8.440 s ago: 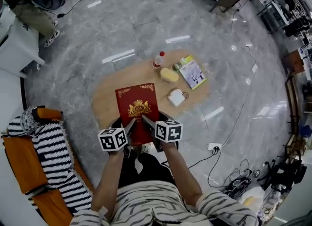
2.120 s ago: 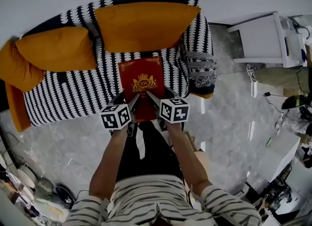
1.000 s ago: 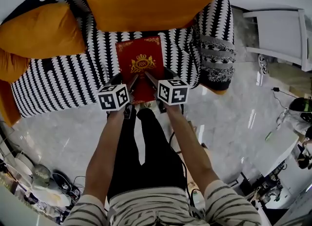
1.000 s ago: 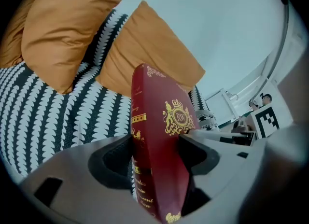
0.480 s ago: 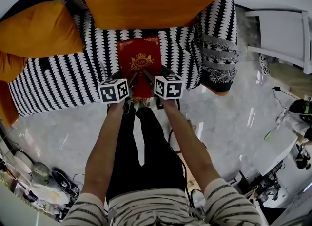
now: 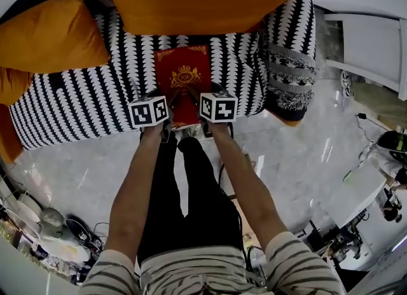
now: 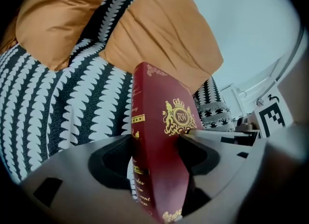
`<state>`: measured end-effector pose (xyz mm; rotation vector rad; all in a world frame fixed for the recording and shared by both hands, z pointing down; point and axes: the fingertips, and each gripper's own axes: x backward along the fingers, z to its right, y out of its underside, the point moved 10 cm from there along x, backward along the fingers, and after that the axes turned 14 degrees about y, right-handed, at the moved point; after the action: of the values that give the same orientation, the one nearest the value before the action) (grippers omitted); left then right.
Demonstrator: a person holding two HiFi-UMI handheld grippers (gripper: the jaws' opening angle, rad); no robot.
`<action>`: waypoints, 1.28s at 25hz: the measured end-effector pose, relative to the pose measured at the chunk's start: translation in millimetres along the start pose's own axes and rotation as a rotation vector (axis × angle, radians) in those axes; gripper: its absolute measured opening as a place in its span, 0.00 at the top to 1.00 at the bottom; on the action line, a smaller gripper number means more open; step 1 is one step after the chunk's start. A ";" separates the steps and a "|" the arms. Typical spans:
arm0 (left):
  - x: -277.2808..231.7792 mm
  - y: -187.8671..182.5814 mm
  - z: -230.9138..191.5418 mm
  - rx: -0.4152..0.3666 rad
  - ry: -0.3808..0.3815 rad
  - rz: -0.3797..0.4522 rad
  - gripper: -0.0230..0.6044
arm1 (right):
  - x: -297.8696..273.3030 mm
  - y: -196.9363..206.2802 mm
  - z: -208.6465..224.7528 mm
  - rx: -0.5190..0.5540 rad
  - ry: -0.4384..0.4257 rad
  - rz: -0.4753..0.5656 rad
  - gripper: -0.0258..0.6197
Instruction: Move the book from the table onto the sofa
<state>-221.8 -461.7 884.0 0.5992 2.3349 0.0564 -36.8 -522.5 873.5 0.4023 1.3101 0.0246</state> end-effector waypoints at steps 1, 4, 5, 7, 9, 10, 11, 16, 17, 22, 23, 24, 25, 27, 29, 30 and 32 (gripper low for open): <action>-1.1 0.0 -2.4 0.003 -0.001 -0.002 0.48 | -2.5 0.3 -0.6 -0.002 0.001 -0.002 0.43; -3.6 -2.5 -8.8 0.012 -0.004 -0.014 0.48 | -8.9 -0.1 -2.3 -0.008 0.013 -0.014 0.43; -5.9 -3.4 -10.4 0.014 -0.005 -0.020 0.48 | -11.7 -0.3 -1.2 -0.013 0.016 -0.022 0.43; -12.1 -4.3 -12.8 0.020 -0.008 -0.030 0.48 | -18.1 -0.4 2.8 -0.028 0.016 -0.040 0.43; -18.3 -3.7 -15.0 0.023 -0.010 -0.035 0.48 | -23.6 -0.4 6.7 -0.038 0.015 -0.053 0.43; -20.9 -3.1 -16.7 0.026 -0.011 -0.037 0.48 | -25.6 -0.7 8.0 -0.037 0.019 -0.056 0.43; -23.3 -2.8 -18.8 0.030 -0.011 -0.038 0.48 | -27.6 -1.2 8.7 -0.032 0.024 -0.057 0.43; -28.8 -3.6 -23.5 0.043 -0.018 -0.045 0.48 | -33.8 -2.3 8.9 -0.027 0.041 -0.064 0.43; -28.0 -4.3 -23.0 0.042 -0.021 -0.047 0.48 | -33.5 -2.9 8.4 -0.028 0.041 -0.066 0.43; -29.9 -2.5 -21.0 0.038 -0.037 -0.051 0.48 | -33.5 -3.6 9.1 -0.007 0.049 -0.071 0.43; -30.8 -2.0 -22.4 0.039 -0.038 -0.052 0.48 | -35.2 -3.3 9.0 -0.003 0.051 -0.075 0.43; -31.5 -1.7 -24.4 0.039 -0.038 -0.050 0.48 | -37.4 -2.8 8.4 0.001 0.052 -0.079 0.43; -31.9 -1.3 -26.6 0.039 -0.038 -0.048 0.48 | -40.0 -2.1 7.8 0.004 0.052 -0.083 0.43; -33.3 -0.1 -30.3 0.040 -0.036 -0.044 0.48 | -44.8 -0.2 7.6 0.015 0.056 -0.089 0.43; -34.6 1.0 -32.5 0.043 -0.033 -0.042 0.48 | -47.1 1.2 7.9 0.028 0.066 -0.093 0.43; -34.8 1.6 -32.9 0.043 -0.033 -0.042 0.48 | -47.4 2.1 8.2 0.033 0.072 -0.095 0.43; -34.4 2.1 -32.4 0.036 -0.036 -0.042 0.48 | -47.3 3.6 9.0 0.039 0.082 -0.097 0.43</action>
<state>-220.4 -470.8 930.4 0.5641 2.3170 -0.0159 -40.3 -533.1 920.5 0.3736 1.4114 -0.0658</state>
